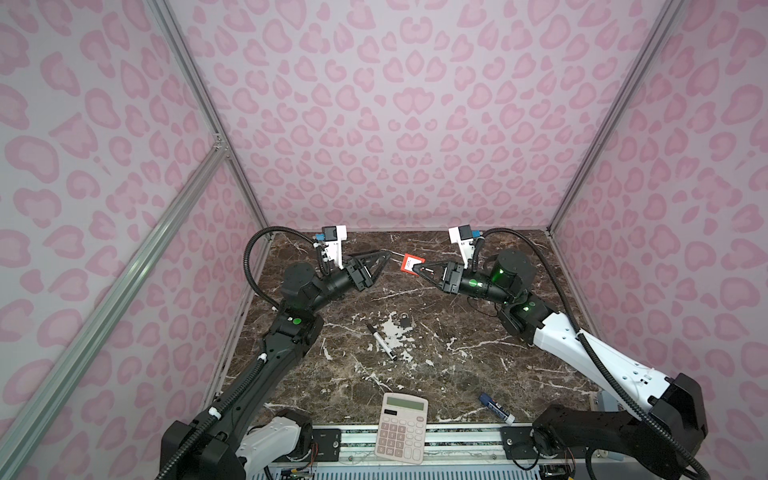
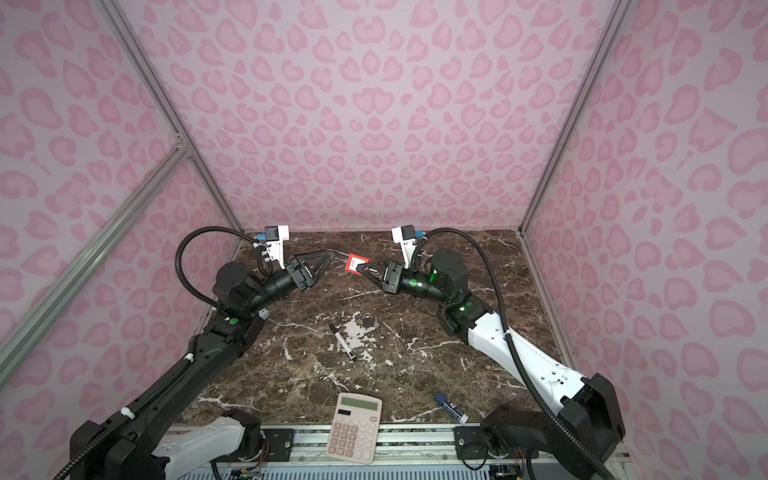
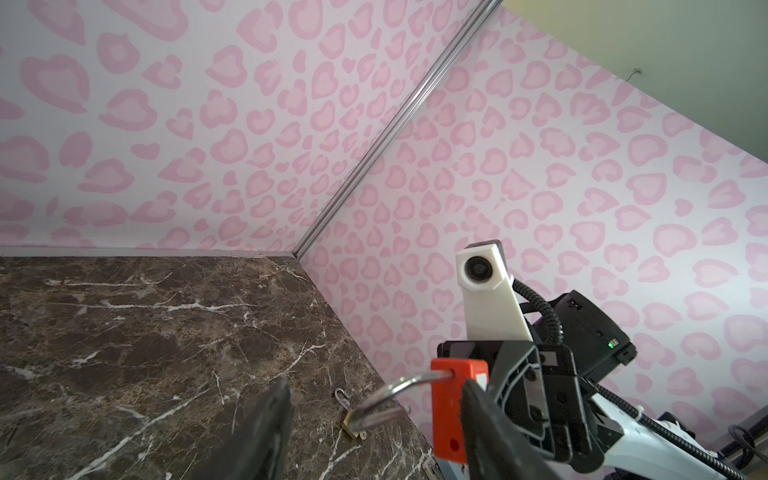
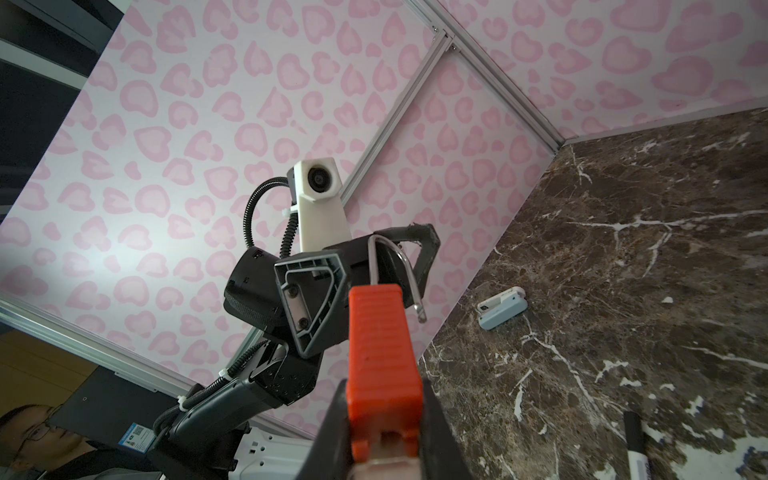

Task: Lock with the key

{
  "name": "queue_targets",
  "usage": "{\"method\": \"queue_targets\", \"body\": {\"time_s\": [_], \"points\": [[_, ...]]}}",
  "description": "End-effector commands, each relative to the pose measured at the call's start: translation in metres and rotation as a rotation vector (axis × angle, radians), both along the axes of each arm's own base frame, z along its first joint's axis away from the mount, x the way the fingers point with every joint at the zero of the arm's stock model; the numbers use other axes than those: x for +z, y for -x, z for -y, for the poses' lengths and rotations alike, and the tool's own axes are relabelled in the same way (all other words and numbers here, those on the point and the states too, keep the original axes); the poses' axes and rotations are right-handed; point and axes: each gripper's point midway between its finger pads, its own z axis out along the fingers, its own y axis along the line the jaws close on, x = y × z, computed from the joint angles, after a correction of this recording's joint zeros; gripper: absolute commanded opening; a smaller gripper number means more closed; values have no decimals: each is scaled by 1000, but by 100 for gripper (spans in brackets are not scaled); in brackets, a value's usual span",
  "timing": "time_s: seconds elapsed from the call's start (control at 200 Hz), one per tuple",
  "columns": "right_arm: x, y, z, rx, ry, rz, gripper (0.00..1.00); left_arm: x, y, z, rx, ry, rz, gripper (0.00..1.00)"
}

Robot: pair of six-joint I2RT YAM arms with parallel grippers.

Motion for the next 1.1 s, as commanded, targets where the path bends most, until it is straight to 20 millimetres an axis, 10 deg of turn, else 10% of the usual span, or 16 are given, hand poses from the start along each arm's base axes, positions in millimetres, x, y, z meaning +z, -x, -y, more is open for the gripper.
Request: {"method": "queue_targets", "body": {"time_s": [0.0,0.275,1.095], "points": [[4,3,-2,20,-16,36,10,20,3,1,-21,33,57,42],[9,-2,3,-5,-37,50,9,11,6,-2,-9,28,38,12],[36,11,-17,166,-158,54,8,20,42,7,-152,-42,162,4]]}}
